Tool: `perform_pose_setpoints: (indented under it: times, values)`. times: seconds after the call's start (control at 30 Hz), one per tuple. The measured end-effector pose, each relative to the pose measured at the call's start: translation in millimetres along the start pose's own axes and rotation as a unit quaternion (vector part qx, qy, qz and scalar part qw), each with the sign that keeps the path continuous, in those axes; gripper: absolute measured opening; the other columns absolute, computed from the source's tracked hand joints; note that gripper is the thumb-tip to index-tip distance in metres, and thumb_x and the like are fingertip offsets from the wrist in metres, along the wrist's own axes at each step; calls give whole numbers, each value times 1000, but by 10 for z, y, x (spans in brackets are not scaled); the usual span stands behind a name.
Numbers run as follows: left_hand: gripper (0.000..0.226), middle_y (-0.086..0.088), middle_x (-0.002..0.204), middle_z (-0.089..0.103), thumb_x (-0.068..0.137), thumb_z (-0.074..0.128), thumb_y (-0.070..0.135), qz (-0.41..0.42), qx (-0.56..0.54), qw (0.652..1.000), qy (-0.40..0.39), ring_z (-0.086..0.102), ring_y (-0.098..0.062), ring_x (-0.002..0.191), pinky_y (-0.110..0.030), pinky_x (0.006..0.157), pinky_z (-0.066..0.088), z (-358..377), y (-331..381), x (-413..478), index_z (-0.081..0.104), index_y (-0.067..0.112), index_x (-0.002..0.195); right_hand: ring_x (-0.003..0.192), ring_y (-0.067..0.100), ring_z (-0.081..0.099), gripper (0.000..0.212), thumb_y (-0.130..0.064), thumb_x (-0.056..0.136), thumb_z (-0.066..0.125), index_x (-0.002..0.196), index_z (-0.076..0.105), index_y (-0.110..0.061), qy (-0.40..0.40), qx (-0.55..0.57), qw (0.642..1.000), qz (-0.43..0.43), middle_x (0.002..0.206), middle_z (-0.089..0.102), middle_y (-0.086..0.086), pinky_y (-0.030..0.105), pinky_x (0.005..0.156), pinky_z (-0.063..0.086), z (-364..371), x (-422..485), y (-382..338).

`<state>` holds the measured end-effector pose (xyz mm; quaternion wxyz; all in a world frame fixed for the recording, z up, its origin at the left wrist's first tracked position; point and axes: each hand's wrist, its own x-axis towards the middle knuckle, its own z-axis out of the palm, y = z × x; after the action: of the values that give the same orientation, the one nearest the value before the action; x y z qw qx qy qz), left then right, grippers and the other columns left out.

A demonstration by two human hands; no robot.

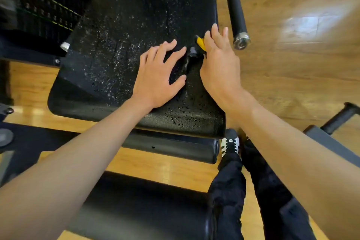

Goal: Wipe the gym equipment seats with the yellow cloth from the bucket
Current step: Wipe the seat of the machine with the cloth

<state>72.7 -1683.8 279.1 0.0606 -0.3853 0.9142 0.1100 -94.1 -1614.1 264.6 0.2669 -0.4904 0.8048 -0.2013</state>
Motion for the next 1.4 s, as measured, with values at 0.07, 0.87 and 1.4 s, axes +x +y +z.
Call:
perform_pose_setpoints:
  times: [0.07,0.87,1.4]
  values:
    - [66,-5,159,37,92,50,50,-4,-2,1000,2,32,-29,146,-49,119,26,7,-2,-6,44,26,153,155,28,7,60,-4,98,51,155,30,-7,13,-6,1000,-9,167,18,9,41,110,42,31,-81,11]
    - [64,-12,162,35,101,37,54,-78,46,996,-12,30,-32,150,-48,126,17,-91,-178,-435,38,24,157,155,26,12,39,-17,106,44,143,53,-11,-5,18,997,-81,162,31,10,50,119,33,0,-1044,48]
    - [63,-6,161,37,97,46,54,-83,22,996,22,31,-30,149,-53,124,17,-22,-219,-444,45,25,153,154,33,13,48,-6,104,43,152,38,-8,-26,-115,983,-139,161,30,16,48,125,19,78,1254,-47]
